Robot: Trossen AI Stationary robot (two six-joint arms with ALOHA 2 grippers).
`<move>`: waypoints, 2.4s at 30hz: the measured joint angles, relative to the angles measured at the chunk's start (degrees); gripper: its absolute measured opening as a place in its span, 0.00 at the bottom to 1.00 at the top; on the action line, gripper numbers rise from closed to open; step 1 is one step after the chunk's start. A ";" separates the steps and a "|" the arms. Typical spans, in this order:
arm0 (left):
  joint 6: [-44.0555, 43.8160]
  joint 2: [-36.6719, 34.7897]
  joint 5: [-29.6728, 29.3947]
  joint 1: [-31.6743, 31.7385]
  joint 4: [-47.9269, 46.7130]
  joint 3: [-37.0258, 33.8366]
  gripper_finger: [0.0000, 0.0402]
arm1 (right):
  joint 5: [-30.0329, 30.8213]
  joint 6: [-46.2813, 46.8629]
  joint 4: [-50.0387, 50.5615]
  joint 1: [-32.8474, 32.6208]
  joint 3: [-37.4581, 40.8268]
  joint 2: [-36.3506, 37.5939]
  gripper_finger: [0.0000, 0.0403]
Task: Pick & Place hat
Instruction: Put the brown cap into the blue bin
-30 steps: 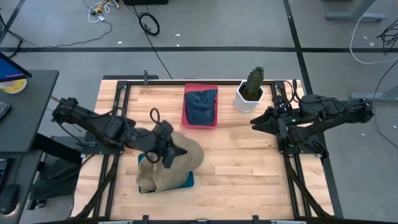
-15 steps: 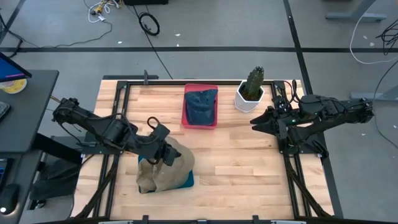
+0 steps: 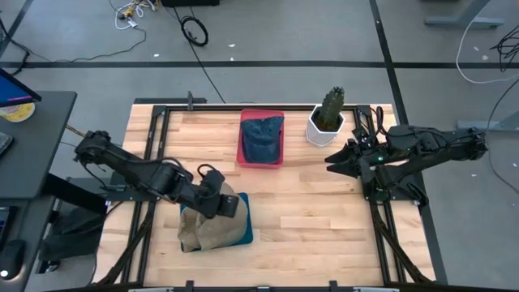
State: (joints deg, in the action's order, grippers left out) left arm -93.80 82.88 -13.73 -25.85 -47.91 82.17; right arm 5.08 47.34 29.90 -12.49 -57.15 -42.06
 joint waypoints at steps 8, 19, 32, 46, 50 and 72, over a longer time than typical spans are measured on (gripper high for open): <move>-7.18 1.35 -0.20 -0.41 0.73 0.00 0.01 | 0.00 -0.42 0.31 0.00 0.01 -0.10 0.65; -12.70 1.32 -4.01 -0.81 4.34 0.00 0.01 | 0.00 -1.84 1.24 0.00 -0.01 -0.10 0.65; -23.00 1.26 -4.73 -3.39 -3.31 0.00 0.01 | -1.18 -3.96 1.56 0.00 0.01 -0.10 0.65; -25.69 5.92 -8.98 -2.97 -3.77 -0.07 0.01 | -1.68 -4.90 1.88 0.00 -0.01 -0.07 0.65; -25.60 8.26 -8.46 -3.10 -1.98 -0.07 0.01 | -1.68 -4.73 2.47 0.00 0.00 -0.07 0.65; -8.71 10.54 -6.90 -6.51 -12.58 -0.04 0.01 | -1.47 -3.89 2.42 0.00 -0.01 -0.08 0.65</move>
State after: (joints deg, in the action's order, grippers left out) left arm -102.52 93.42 -20.62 -32.36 -60.49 82.13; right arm 3.61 43.44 32.32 -12.49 -57.17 -42.14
